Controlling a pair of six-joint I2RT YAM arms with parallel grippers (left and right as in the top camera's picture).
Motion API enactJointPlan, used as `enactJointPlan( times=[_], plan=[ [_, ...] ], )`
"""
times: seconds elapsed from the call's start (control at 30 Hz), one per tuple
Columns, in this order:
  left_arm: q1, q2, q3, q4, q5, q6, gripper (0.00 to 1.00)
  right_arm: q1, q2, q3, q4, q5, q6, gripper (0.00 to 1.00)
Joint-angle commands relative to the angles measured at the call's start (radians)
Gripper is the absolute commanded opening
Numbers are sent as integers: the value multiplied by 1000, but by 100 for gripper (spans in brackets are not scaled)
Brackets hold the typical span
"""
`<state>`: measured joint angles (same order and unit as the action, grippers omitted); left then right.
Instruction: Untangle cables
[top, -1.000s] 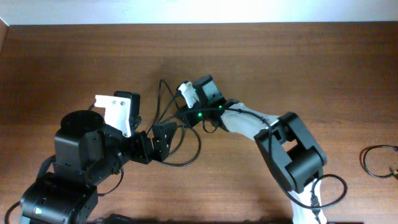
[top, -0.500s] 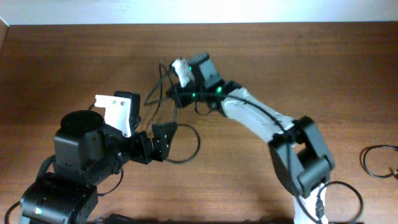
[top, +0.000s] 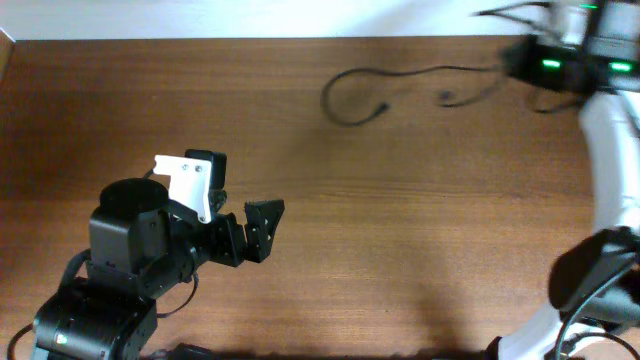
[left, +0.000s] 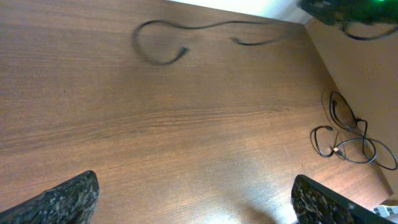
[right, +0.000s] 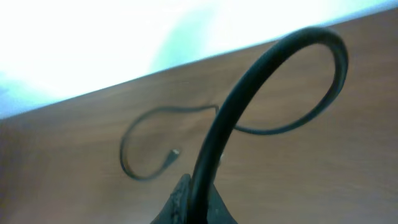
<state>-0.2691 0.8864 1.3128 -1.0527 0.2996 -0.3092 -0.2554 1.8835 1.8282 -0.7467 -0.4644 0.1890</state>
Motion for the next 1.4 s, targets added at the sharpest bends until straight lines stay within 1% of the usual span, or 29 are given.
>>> enactJointPlan(
  times=[0.0, 0.03, 0.13, 0.23, 0.33, 0.37, 0.4, 0.47, 0.5, 0.53, 0.63, 0.7, 0.73, 0.77, 0.8, 0.93, 1.03, 1.07, 1.1, 1.17, 1.23, 1.3, 1.37],
  plan=[
    [-3, -5, 6, 1, 0, 16, 99, -217, -54, 17, -45, 6, -219, 4],
    [-3, -5, 5, 2, 0, 16, 99, -270, -54, 17, -51, 6, -273, 4],
    [-3, -5, 6, 6, 0, 16, 99, -413, -54, 17, -38, 29, -285, 4],
    [-3, -5, 6, 5, 0, 16, 99, -583, -54, 17, -45, 96, -176, 4],
    [-3, -5, 5, 5, 0, 16, 99, -697, -54, 17, -66, 84, -63, 4],
    [-3, -5, 6, 5, 0, 16, 99, -717, -54, 17, -70, 48, -56, 18],
    [-3, -5, 6, 5, 0, 16, 99, -727, -54, 17, -69, 2, -56, 99],
    [-3, -5, 6, 5, 0, 15, 99, -726, -54, 17, -65, -91, -58, 99],
    [-3, -5, 6, 4, 0, 15, 99, -711, -54, 17, -65, -151, -82, 99],
    [-3, -5, 6, 2, 1, 15, 99, -697, -54, 17, -65, -169, -84, 99],
    [-3, -5, 6, 0, 1, 15, 99, -624, -54, 17, -85, -168, -95, 99],
    [-3, -5, 6, 0, 1, 15, 99, -541, -54, 17, -119, -166, -161, 99],
    [-3, -5, 5, 1, 1, 14, 99, -511, -52, 16, -132, -155, -167, 99],
    [-3, -5, 6, 1, 1, 11, 99, -432, -46, 16, -157, -103, -175, 99],
    [-3, -5, 6, 1, 1, 11, 99, -355, -35, 14, -179, -8, -201, 99],
    [-3, -5, 6, 10, 1, 11, 99, -198, 38, 14, -198, 252, -188, 99],
    [-3, -5, 6, 27, 7, 8, 99, -143, 132, 14, -148, 460, 55, 99],
    [-3, -5, 6, 27, 12, 8, 99, -142, 174, 14, -116, 497, 151, 99],
    [-3, -4, 5, 28, 11, 8, 99, -144, 212, 14, -89, 499, 229, 99],
    [-3, 0, 6, 32, 11, 8, 99, -144, 261, 14, -43, 497, 321, 99],
    [-3, 12, 5, 31, 12, 8, 99, -138, 321, 14, 29, 440, 343, 99],
    [-3, 44, 5, 33, 11, -17, 99, -111, 399, 14, 155, 294, 343, 99],
    [-3, 88, 5, 34, 15, -42, 99, -81, 446, 14, 244, 251, 344, 100]
  ],
)
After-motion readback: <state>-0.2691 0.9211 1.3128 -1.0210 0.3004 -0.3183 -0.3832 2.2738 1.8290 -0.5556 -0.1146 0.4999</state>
